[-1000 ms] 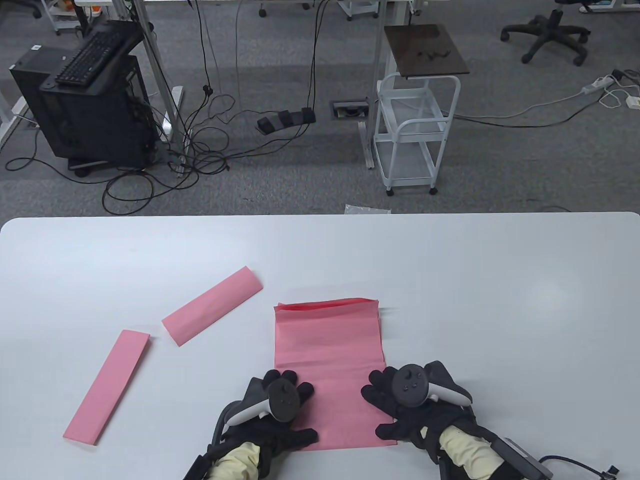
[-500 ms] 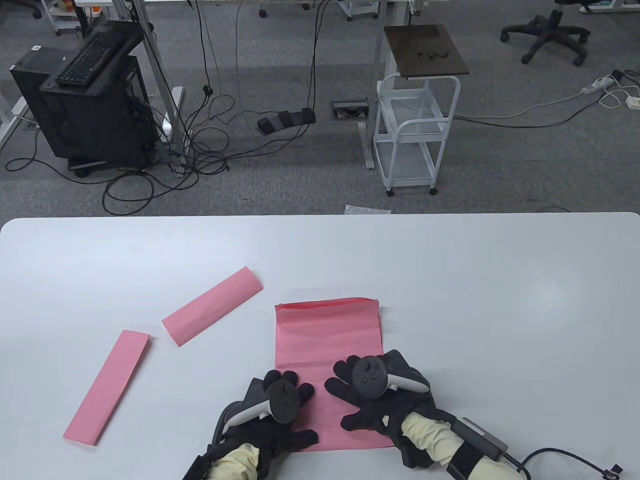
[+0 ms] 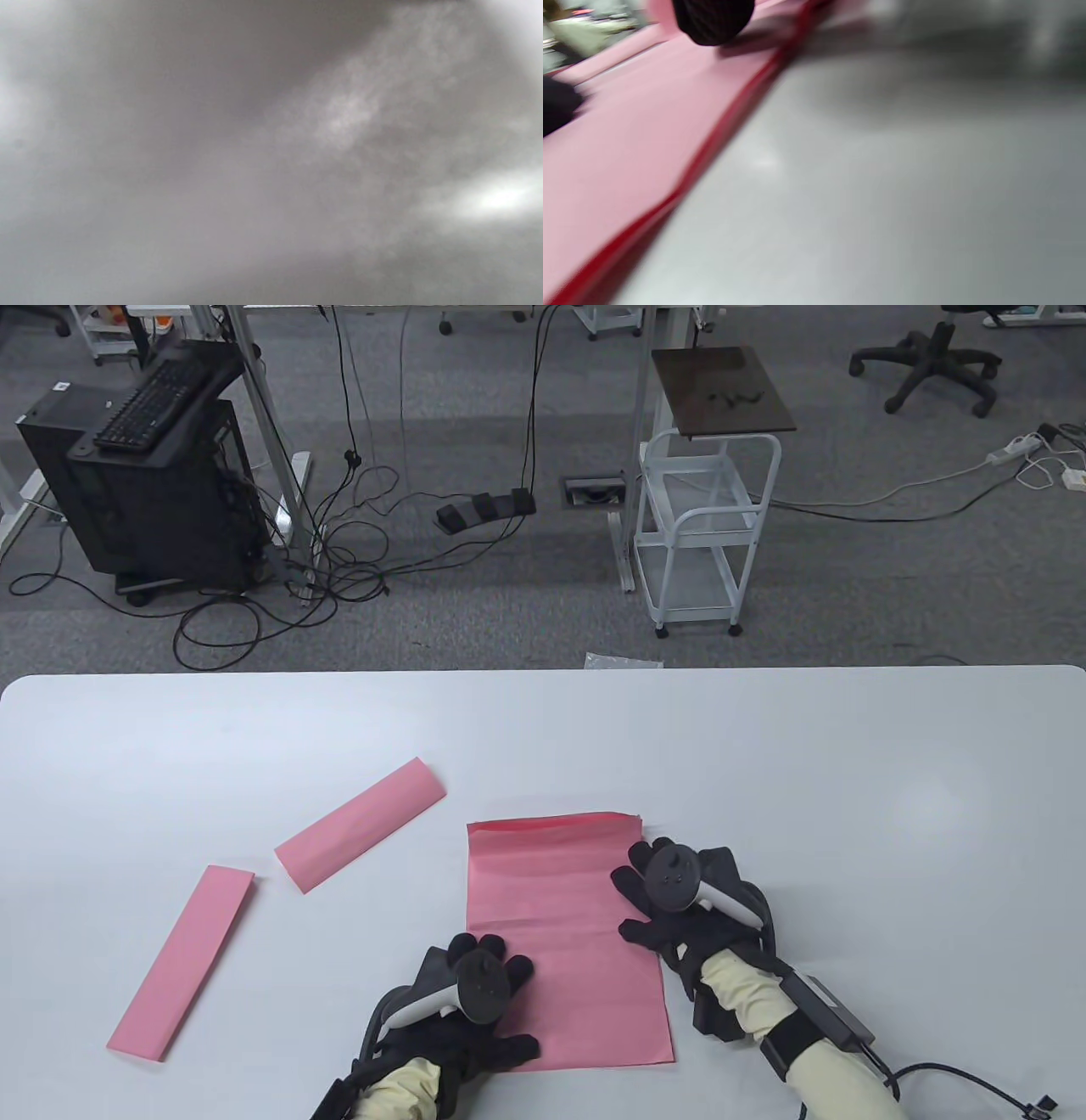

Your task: Unfold complexly folded papers and stack

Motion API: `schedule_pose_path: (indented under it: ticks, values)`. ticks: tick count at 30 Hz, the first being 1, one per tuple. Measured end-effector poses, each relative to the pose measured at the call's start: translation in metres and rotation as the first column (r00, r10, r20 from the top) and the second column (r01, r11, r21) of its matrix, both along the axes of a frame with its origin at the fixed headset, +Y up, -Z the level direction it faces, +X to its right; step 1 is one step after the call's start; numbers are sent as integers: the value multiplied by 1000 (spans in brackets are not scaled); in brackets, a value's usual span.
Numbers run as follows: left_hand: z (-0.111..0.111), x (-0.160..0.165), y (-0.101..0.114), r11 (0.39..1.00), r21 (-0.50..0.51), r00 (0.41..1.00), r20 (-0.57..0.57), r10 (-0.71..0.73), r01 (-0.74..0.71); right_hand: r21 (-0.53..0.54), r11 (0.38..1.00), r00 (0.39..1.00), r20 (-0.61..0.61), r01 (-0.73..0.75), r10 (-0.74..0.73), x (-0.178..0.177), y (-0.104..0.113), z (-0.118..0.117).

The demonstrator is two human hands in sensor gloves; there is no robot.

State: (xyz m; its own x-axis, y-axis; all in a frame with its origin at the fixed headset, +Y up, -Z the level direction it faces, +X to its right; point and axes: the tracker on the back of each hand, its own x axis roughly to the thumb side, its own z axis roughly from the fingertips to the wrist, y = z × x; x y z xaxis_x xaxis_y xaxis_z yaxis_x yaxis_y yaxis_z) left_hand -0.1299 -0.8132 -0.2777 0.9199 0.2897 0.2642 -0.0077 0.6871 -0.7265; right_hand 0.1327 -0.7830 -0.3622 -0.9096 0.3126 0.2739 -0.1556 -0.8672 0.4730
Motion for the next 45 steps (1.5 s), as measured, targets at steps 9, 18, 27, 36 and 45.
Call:
schedule_pose_path:
  ticks: [9,18,27,36,45]
  values:
    - [0,0,0,1000,0,1000,-2,1,-1,-228,970,983,-180,-80,39,-50,-16,-8]
    - [-1,1,0,1000,1,1000,1,3,-3,-266,959,974,224,99,-38,-19,-20,-90]
    - [-1,1,0,1000,1,1000,3,2,-2,-230,954,919,384,192,-92,-7,-20,-106]
    - [-1,1,0,1000,0,1000,3,3,-3,-47,984,980,108,172,-166,-4,15,-35]
    - [-1,1,0,1000,1,1000,2,3,-3,-182,982,997,-65,-42,30,11,-18,63]
